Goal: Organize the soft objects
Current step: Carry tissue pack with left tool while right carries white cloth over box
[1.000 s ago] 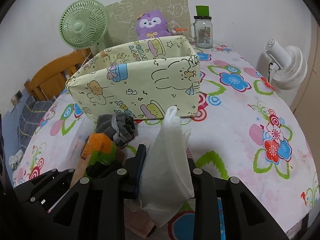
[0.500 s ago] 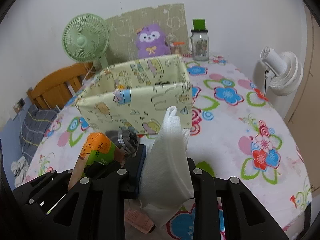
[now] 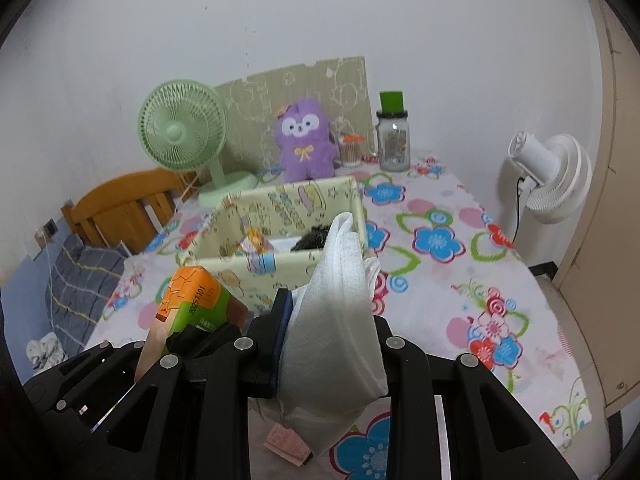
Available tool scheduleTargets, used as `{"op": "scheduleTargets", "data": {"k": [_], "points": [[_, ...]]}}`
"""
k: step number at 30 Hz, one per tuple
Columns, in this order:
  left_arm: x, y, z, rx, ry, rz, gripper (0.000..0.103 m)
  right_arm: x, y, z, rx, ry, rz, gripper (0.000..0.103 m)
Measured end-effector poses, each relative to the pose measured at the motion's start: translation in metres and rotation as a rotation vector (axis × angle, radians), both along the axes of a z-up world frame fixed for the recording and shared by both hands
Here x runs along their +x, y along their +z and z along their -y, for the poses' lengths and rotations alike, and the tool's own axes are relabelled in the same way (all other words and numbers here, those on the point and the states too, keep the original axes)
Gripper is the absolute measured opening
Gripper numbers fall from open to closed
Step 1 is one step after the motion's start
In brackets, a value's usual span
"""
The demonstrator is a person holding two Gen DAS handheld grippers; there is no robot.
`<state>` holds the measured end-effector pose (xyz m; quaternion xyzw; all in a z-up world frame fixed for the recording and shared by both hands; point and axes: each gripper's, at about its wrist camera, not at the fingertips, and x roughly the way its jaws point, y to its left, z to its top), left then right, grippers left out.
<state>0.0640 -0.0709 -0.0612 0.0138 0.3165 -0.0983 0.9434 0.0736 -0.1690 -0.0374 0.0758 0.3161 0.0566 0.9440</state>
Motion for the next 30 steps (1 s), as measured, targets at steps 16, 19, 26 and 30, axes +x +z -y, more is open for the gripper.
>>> {"op": "scheduleTargets", "data": {"k": [16, 19, 26, 30], "points": [[-0.007, 0.041, 0.002, -0.014, -0.012, 0.087, 0.016, -0.006, 0.046, 0.006, -0.006, -0.002, 0.089, 0.031], [-0.005, 0.045, 0.003, -0.012, -0.015, 0.097, 0.016, -0.004, 0.05, 0.006, -0.006, -0.005, 0.095, 0.031], [0.007, 0.05, 0.003, -0.011, -0.019, 0.107, 0.016, 0.008, 0.054, 0.006, -0.005, -0.011, 0.104, 0.031], [0.018, 0.051, 0.003, -0.012, -0.019, 0.108, 0.016, 0.019, 0.056, 0.005, -0.007, -0.014, 0.103, 0.031]]}}
